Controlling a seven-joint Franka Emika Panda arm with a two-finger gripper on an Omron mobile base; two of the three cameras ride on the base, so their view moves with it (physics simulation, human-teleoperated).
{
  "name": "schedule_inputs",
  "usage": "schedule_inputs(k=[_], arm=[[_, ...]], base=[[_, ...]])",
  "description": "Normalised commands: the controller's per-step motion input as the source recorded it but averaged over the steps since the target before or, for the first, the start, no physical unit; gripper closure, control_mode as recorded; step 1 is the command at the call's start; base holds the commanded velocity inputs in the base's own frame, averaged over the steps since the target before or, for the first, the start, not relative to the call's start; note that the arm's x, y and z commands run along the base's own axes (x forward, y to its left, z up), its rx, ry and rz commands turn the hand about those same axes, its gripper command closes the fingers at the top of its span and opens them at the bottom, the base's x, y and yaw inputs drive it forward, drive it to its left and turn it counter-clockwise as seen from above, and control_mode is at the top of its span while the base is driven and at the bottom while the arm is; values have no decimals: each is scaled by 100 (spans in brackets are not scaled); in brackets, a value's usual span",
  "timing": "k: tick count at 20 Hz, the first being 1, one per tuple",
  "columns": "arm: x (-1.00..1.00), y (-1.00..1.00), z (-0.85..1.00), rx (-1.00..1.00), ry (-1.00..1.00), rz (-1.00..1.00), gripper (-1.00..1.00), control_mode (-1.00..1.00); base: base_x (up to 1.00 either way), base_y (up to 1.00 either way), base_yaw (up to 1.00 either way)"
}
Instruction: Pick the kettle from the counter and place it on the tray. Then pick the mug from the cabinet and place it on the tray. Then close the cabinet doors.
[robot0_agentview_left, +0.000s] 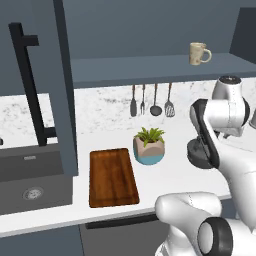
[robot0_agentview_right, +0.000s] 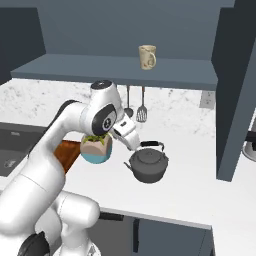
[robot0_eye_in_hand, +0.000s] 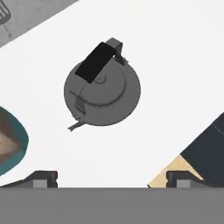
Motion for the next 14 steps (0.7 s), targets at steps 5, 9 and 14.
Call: schedule_inputs(k=[5,9,14], arm=[[35,-55,-23,9,22,-25,-100,-100],[51,-16,-17,10,8,-7,-100,-100],[56,-5,-18,5,0,0,-100,-100]], base=[[0,0,0],[0,0,0],[0,0,0]])
